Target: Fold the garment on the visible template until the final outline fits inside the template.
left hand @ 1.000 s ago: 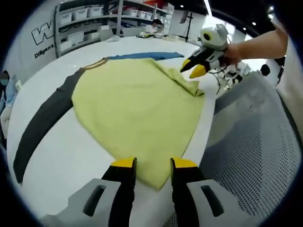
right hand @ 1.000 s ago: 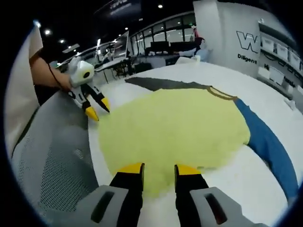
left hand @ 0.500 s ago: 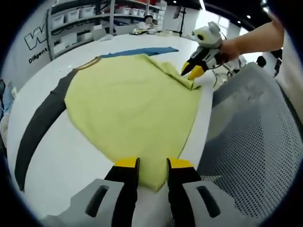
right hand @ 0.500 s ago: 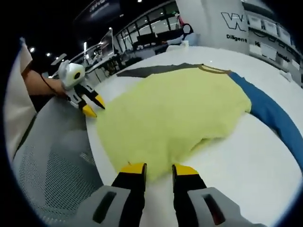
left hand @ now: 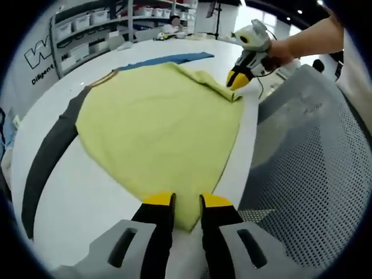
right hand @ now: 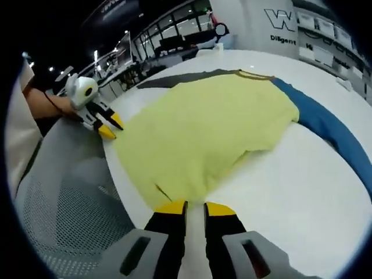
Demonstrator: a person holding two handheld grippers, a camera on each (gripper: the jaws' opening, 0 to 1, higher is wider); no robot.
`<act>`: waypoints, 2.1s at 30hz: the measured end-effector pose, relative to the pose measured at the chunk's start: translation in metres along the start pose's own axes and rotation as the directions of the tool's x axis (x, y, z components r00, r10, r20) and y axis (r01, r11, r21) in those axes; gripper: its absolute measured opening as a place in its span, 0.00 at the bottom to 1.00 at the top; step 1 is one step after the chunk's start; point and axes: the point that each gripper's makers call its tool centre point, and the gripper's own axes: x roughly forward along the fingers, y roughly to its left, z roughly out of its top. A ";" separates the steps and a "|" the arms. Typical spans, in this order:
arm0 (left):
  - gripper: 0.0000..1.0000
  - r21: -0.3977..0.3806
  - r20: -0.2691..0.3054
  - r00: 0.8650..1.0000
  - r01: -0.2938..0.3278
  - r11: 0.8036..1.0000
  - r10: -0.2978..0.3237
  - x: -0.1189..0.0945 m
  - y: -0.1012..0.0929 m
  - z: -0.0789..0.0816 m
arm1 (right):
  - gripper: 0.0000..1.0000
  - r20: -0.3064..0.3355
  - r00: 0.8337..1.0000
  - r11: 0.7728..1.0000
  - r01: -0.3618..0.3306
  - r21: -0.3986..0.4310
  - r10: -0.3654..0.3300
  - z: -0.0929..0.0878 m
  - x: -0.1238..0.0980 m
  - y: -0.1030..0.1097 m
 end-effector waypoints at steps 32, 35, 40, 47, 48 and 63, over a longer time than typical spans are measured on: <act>0.17 0.113 -0.066 0.998 0.012 0.993 -0.004 -0.011 0.000 -0.014 | 0.00 -0.036 0.987 0.985 0.156 0.079 -0.154 -0.048 -0.056 -0.042; 0.10 0.125 -0.074 0.997 0.019 0.992 -0.010 -0.010 -0.001 -0.016 | 0.00 -0.054 0.989 0.988 0.143 0.058 -0.140 -0.050 -0.054 -0.040; 0.02 0.125 -0.070 0.997 0.018 0.992 -0.009 -0.015 0.003 -0.016 | 0.00 -0.070 0.993 0.993 0.103 0.063 -0.099 -0.052 -0.054 -0.034; 0.05 0.110 -0.084 0.996 0.010 0.994 -0.001 -0.020 0.005 -0.026 | 0.00 -0.096 0.995 0.997 0.031 0.074 -0.024 -0.057 -0.049 -0.018; 0.04 0.112 -0.084 0.996 0.011 0.994 -0.001 -0.020 0.004 -0.026 | 0.00 -0.093 0.995 0.996 0.030 0.079 -0.023 -0.057 -0.049 -0.018; 0.18 0.012 -0.044 0.997 0.069 0.998 -0.069 -0.032 -0.004 -0.012 | 0.00 -0.153 0.988 0.999 -0.022 0.035 0.027 -0.056 -0.060 -0.015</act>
